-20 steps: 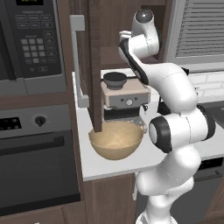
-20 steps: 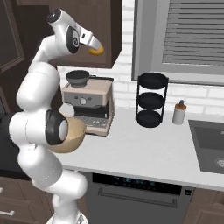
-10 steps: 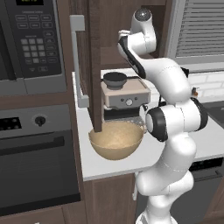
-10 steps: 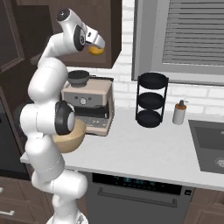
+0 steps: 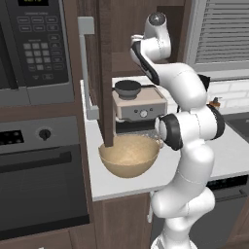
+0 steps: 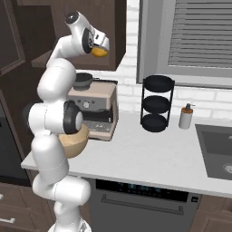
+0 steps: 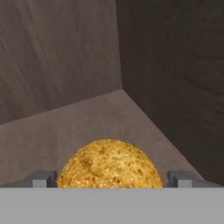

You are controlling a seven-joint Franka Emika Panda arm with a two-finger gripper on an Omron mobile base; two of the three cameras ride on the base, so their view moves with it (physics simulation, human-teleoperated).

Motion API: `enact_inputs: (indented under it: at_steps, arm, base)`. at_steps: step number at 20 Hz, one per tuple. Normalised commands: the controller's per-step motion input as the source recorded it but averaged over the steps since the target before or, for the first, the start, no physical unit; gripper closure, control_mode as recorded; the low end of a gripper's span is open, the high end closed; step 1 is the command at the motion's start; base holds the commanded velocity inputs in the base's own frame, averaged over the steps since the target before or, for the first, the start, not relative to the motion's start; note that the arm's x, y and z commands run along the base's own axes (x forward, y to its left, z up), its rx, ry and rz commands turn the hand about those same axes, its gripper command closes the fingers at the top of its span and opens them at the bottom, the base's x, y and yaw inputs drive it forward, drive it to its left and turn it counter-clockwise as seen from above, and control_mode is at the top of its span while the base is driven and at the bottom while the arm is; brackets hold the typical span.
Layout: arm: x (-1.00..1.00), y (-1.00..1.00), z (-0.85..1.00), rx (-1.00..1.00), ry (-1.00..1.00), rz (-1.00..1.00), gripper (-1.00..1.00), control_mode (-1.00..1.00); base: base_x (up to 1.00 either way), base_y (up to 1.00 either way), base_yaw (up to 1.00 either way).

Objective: Open the cabinet, pick up the bread from the cabinet and place it in the basket. Then move the basket to the dining counter.

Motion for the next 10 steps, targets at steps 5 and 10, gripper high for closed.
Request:
enact_inputs:
  at_steps: [5, 10]
  arm:
    - [0.35, -0.04, -0.26, 0.0, 0.01, 0.03, -1.0, -1.0]
    - [0.13, 0.0, -0.7, 0.0, 0.05, 0.11, -1.0, -1.0]
  base:
    - [0.0, 0.0, 0.0]
    - [0.0, 0.0, 0.0]
